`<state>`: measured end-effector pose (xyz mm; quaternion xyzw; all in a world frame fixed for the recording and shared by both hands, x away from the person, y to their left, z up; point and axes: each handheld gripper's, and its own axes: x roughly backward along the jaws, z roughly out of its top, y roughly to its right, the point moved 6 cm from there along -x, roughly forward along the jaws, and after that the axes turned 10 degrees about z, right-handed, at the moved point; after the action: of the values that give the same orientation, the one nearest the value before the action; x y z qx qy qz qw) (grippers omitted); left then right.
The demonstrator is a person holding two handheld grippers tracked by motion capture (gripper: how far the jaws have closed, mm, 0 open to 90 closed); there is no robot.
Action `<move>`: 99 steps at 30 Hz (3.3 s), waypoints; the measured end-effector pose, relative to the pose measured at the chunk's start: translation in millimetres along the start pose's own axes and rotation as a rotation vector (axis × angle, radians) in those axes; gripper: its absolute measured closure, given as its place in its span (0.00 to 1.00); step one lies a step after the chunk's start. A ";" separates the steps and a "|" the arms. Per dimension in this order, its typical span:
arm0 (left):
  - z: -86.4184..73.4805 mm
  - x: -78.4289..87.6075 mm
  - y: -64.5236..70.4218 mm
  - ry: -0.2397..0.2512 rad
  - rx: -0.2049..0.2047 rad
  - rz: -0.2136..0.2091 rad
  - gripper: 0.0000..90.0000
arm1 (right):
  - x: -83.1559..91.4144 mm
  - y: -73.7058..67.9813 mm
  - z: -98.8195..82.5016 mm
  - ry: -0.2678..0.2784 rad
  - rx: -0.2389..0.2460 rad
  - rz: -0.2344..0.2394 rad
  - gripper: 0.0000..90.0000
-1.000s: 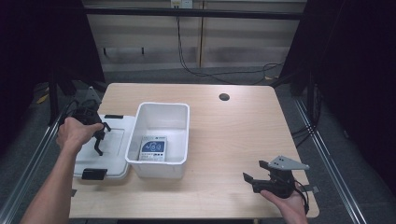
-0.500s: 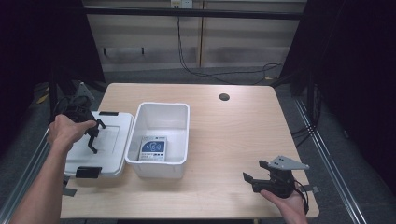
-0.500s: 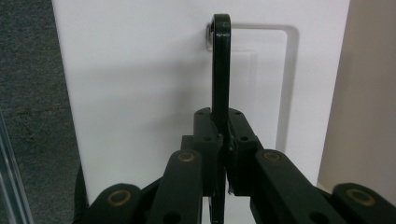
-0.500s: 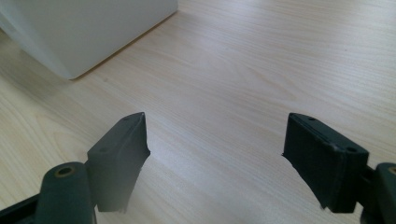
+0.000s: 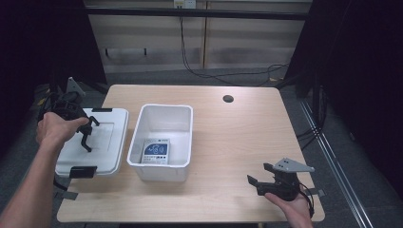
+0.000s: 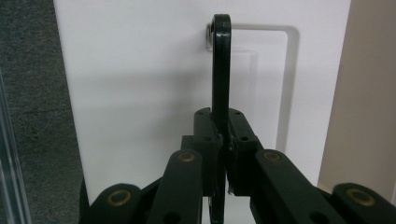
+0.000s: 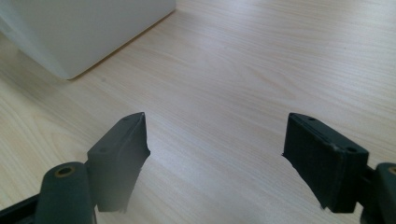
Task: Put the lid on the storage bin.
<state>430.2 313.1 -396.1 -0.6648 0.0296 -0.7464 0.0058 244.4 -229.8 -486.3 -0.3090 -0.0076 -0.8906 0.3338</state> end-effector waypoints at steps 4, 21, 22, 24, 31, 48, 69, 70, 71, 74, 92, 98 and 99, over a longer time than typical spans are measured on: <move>-0.6 4.6 -0.1 -0.006 -0.008 0.004 0.94 | 0.4 -0.1 -0.1 0.003 0.002 0.001 0.23; 0.4 30.0 3.7 0.008 -0.019 0.069 0.94 | 1.1 0.2 -0.8 0.000 -0.003 -0.001 0.23; 0.2 32.1 3.9 0.002 -0.026 0.069 0.94 | 0.9 0.2 -0.7 0.001 -0.003 -0.001 0.23; 0.1 34.9 5.0 0.007 -0.023 0.071 0.94 | 0.2 0.2 -0.4 0.002 0.003 0.001 0.23; 1.1 50.0 12.9 0.021 -0.046 0.079 0.94 | 0.6 -0.2 -0.6 0.001 0.002 0.001 0.23; 6.6 75.9 44.7 0.044 -0.124 0.074 0.94 | -0.3 -1.0 -1.1 -0.008 0.002 0.009 0.23; 14.0 87.8 101.4 0.050 -0.210 0.029 0.94 | -0.2 -0.3 -2.0 -0.014 0.002 0.001 0.23; 14.0 88.1 103.5 0.046 -0.214 0.024 0.94 | -0.3 -0.4 -2.0 -0.014 0.004 0.001 0.23; 14.6 88.3 106.3 0.049 -0.213 0.020 0.94 | -0.2 -0.5 -2.0 -0.014 0.004 0.001 0.23; 15.2 87.2 113.7 0.044 -0.222 0.016 0.94 | -0.1 -0.3 -2.1 -0.013 0.001 0.001 0.23; 12.0 84.5 146.9 0.021 -0.302 -0.017 0.94 | -0.2 -0.8 -2.4 -0.018 0.006 -0.001 0.23; 11.3 80.8 158.9 0.009 -0.298 -0.038 0.94 | 0.0 -1.2 -2.5 -0.017 0.008 0.001 0.23; 11.3 80.5 161.6 0.008 -0.296 -0.041 0.94 | 0.0 -1.2 -2.5 -0.017 0.008 0.001 0.23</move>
<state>427.1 147.5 -323.4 -0.6559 0.1257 -0.7365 -0.1077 242.4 -229.3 -488.0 -0.3152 -0.0137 -0.8877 0.3354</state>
